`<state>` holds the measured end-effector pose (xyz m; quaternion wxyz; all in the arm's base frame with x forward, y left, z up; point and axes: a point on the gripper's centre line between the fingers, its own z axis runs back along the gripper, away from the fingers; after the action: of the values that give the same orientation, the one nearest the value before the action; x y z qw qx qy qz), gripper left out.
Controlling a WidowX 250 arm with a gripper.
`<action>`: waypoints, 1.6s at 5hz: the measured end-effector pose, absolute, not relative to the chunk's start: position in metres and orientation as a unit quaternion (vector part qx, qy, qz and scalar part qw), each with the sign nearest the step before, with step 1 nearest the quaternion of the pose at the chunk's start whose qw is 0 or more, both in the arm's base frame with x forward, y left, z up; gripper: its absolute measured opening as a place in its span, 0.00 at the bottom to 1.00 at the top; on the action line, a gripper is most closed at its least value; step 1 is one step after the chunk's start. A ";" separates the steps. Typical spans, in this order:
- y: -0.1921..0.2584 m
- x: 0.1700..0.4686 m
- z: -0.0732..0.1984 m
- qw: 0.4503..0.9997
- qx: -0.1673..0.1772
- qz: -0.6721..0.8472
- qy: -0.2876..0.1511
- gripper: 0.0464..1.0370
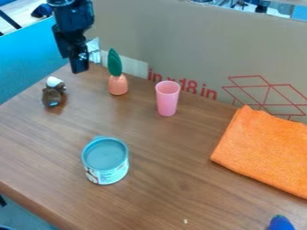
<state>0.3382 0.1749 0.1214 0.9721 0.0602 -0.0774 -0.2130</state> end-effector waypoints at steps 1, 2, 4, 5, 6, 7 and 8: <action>0.184 0.360 0.117 0.965 0.030 -0.231 -0.116 0.96; 0.188 0.378 0.105 0.964 0.007 -0.235 -0.123 0.96; 0.175 0.402 0.095 0.953 -0.006 -0.280 -0.112 0.96; 0.172 0.402 0.095 0.950 -0.009 -0.291 -0.113 0.96; 0.165 0.396 0.085 0.942 -0.036 -0.313 -0.114 0.96; 0.160 0.398 0.094 0.934 -0.050 -0.331 -0.124 0.96; 0.158 0.412 0.106 0.928 -0.040 -0.345 -0.136 0.96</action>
<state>0.4115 0.1577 0.1056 0.9281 -0.0397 -0.1355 -0.3446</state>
